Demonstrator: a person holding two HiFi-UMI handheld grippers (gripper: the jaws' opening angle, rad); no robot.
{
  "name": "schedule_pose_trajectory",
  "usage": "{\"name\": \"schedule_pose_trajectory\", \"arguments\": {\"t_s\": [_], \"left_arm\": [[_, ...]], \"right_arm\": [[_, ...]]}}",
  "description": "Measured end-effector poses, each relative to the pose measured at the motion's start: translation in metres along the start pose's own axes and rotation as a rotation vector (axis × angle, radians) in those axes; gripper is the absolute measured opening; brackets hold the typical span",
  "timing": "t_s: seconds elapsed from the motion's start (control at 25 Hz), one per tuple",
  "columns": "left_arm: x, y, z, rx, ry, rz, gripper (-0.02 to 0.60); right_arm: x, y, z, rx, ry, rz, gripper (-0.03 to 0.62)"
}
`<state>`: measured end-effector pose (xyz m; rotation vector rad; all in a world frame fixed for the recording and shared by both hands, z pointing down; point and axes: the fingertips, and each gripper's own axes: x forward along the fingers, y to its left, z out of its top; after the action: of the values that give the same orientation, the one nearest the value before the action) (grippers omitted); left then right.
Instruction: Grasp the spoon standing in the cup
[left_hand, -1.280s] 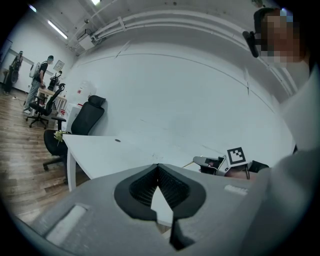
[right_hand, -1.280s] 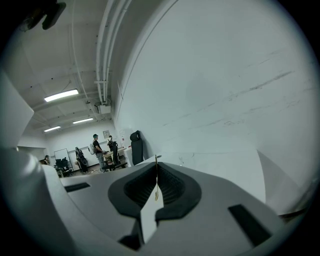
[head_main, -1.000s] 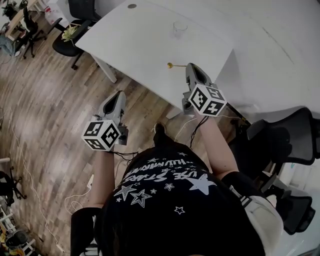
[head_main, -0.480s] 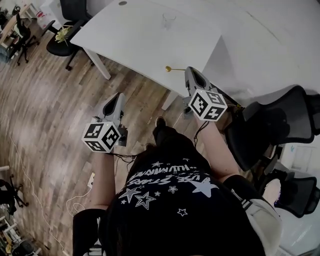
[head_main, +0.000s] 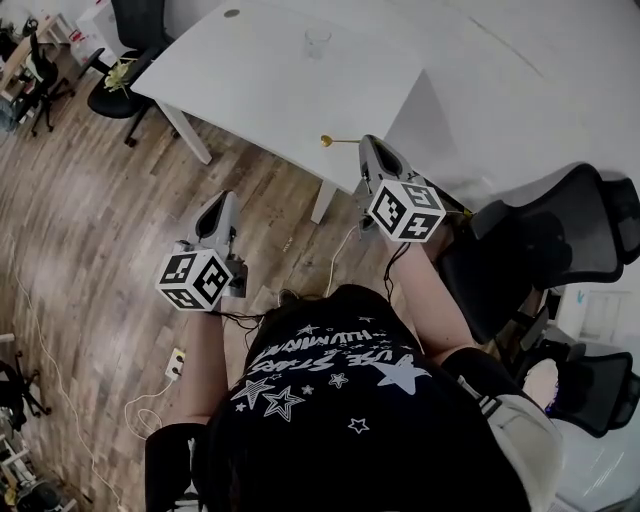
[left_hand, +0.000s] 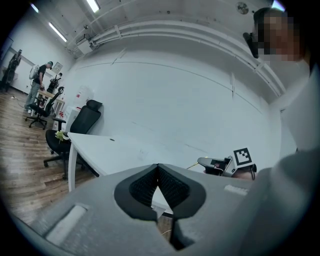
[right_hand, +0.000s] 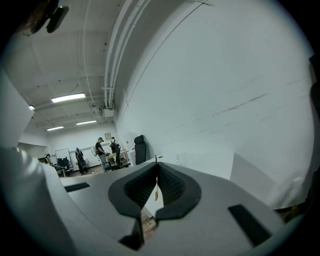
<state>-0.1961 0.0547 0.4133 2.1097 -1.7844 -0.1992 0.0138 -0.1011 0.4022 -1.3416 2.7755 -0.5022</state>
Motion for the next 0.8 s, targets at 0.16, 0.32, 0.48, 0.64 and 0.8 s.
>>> {"name": "schedule_pose_trajectory", "arguments": {"t_s": [0.16,0.32,0.48,0.64,0.8], "left_arm": [[0.005,-0.027,-0.007,0.002,-0.014,0.038,0.008],[0.008,-0.064,-0.015,-0.001,-0.034,0.069,0.008],[0.01,-0.104,-0.023,0.022,-0.053,0.095,0.008],[0.007,-0.14,-0.033,0.035,-0.067,0.115,0.008],[0.003,-0.17,-0.044,0.041,-0.075,0.133,0.008]], "right_arm": [[-0.016,-0.021,0.002,0.007,0.012,0.034,0.015],[-0.038,-0.046,0.01,0.008,0.017,0.069,0.014],[-0.06,-0.07,0.018,0.008,0.014,0.11,0.014],[-0.084,-0.087,0.024,0.008,0.008,0.147,0.014],[-0.109,-0.104,0.028,0.009,-0.001,0.174,0.014]]}}
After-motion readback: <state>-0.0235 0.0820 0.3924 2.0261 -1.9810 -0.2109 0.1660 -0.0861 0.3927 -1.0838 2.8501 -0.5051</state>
